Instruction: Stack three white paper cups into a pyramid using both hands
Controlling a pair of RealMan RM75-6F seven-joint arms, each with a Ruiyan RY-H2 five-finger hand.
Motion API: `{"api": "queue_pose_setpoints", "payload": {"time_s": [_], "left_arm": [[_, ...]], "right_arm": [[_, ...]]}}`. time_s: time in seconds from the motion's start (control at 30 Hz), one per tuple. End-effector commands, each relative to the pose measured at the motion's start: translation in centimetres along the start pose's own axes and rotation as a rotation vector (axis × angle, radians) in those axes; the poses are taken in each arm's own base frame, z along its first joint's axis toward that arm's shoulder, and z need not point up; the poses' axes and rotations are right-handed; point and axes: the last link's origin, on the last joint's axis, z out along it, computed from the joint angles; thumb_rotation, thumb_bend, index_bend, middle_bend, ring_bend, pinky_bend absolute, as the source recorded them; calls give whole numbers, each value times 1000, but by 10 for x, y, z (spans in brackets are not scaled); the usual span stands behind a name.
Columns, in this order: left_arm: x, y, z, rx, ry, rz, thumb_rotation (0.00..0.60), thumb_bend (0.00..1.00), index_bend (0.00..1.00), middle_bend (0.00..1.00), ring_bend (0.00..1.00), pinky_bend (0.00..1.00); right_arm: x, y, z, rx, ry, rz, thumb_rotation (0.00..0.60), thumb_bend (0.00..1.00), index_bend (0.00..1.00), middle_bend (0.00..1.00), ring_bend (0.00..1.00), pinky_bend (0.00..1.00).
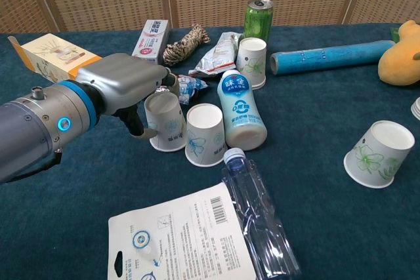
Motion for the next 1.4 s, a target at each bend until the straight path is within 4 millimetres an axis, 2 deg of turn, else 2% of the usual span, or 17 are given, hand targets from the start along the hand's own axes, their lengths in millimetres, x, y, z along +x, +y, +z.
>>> {"api": "queue_pose_setpoints", "payload": {"time_s": [0.03,0.13,0.27,0.4,0.57,0.67,0.83,1.13,1.4], "left_arm": [[-1,0,-1,1,-9,-2,600,309,248,119,204,421],[0,-1,-2,2,-8,2,600,309,220,14,108,392],[4,-5,-5,0,-1,-13,600,309,146,0,16,367],[12,-15,-12,-2,19,-22,600,308,75,0,0,320],[21,-39,-22,18,28,-26,600,309,33,0,0,261],[24,-54,-32,20,23,-19,600,308,5,0,0,172],[33,-85,-55,29,37,-15,600,307,0,0,0,72],[38,-137,-98,49,67,9,600,307,0,0,0,34],[35,-170,-143,51,91,-49,600,308,0,0,0,0]], "right_arm": [[0,0,0,1,0,1,600,0,0,0,0,0],[0,0,0,2,-1,-1,600,0,0,0,0,0],[0,-1,0,4,-1,-4,600,0,0,0,0,0],[-1,-1,-1,4,-1,-5,600,0,0,0,0,0],[-1,-2,-1,7,-3,-9,600,0,0,0,0,0],[-2,-3,-1,10,-3,-13,600,0,0,0,0,0],[-5,-5,-2,15,-9,-23,600,0,0,0,0,0],[-7,-7,-2,17,-10,-37,600,0,0,0,0,0],[-10,-9,-3,21,-12,-52,600,0,0,0,0,0]]}}
